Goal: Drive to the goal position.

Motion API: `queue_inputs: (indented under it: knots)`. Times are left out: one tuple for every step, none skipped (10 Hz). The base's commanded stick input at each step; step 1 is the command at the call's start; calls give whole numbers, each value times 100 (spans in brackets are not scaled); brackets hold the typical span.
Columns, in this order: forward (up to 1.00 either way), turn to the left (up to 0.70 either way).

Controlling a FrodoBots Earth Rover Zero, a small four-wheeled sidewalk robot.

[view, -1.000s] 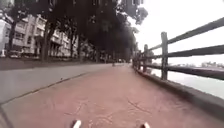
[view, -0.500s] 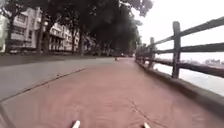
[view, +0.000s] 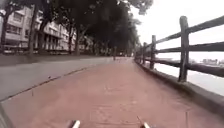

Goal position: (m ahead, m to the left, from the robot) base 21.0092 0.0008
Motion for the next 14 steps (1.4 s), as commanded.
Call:
queue_inputs:
  knots:
    - [70, 0]
    - [70, 0]
    - [70, -5]
    - [70, -11]
    - [70, -17]
    - [70, -22]
    - [70, -20]
    - [70, -16]
    - [70, -13]
    - [70, -10]
    - [70, -6]
    - [70, -3]
    - [70, 0]
    - [70, 0]
